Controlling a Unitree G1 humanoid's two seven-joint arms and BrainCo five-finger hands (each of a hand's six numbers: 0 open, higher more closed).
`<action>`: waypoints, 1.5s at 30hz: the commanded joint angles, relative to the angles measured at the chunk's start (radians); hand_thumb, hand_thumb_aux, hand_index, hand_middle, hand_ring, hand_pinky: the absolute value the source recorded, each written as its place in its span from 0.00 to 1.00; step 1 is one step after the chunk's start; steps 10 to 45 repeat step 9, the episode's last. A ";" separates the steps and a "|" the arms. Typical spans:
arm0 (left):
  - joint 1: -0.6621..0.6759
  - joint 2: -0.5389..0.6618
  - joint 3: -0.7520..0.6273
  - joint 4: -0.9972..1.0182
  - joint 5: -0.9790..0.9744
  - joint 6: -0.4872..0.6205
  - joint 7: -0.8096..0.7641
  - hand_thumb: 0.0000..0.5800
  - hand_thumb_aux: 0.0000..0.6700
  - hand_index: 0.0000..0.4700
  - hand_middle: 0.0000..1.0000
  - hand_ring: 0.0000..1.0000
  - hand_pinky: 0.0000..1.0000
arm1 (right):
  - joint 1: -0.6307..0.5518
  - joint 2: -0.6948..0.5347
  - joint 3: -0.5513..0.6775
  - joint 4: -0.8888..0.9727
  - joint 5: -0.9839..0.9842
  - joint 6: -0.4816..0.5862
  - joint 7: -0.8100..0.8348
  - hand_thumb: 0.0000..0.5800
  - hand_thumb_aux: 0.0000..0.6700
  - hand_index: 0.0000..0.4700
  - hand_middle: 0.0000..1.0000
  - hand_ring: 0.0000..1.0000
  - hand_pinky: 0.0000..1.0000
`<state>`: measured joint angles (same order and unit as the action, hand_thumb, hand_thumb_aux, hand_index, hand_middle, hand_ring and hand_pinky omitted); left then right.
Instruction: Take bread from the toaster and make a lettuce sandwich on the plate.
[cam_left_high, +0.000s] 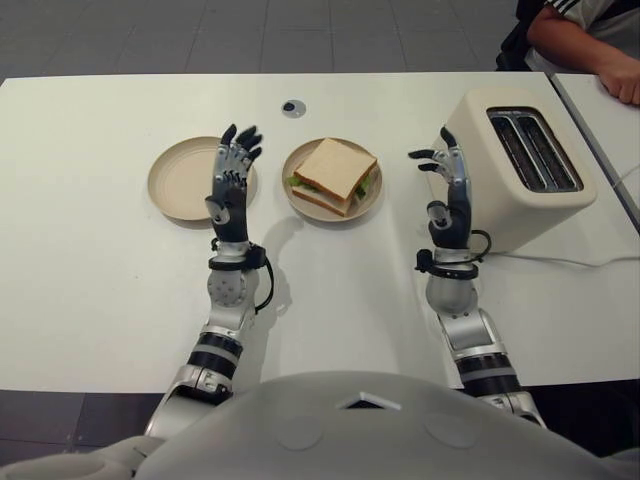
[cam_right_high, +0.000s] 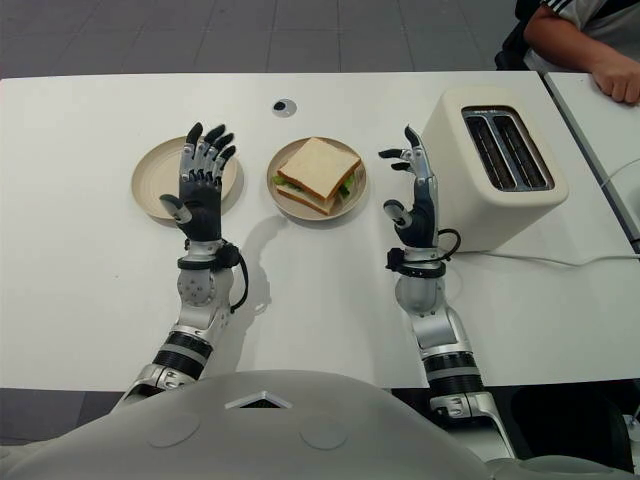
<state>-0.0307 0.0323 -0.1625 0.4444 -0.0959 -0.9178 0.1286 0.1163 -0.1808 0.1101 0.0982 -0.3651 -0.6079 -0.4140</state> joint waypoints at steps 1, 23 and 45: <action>-0.002 -0.023 0.044 0.071 0.159 -0.015 0.063 0.00 0.00 0.00 0.00 0.00 0.00 | -0.005 0.012 0.008 0.040 0.044 0.023 0.069 0.00 0.00 0.00 0.00 0.00 0.00; 0.005 -0.073 0.034 0.087 0.213 -0.063 0.037 0.00 0.00 0.00 0.00 0.00 0.00 | -0.022 0.012 -0.023 0.057 0.062 0.008 0.124 0.00 0.00 0.00 0.00 0.00 0.00; 0.005 -0.073 0.034 0.087 0.213 -0.063 0.037 0.00 0.00 0.00 0.00 0.00 0.00 | -0.022 0.012 -0.023 0.057 0.062 0.008 0.124 0.00 0.00 0.00 0.00 0.00 0.00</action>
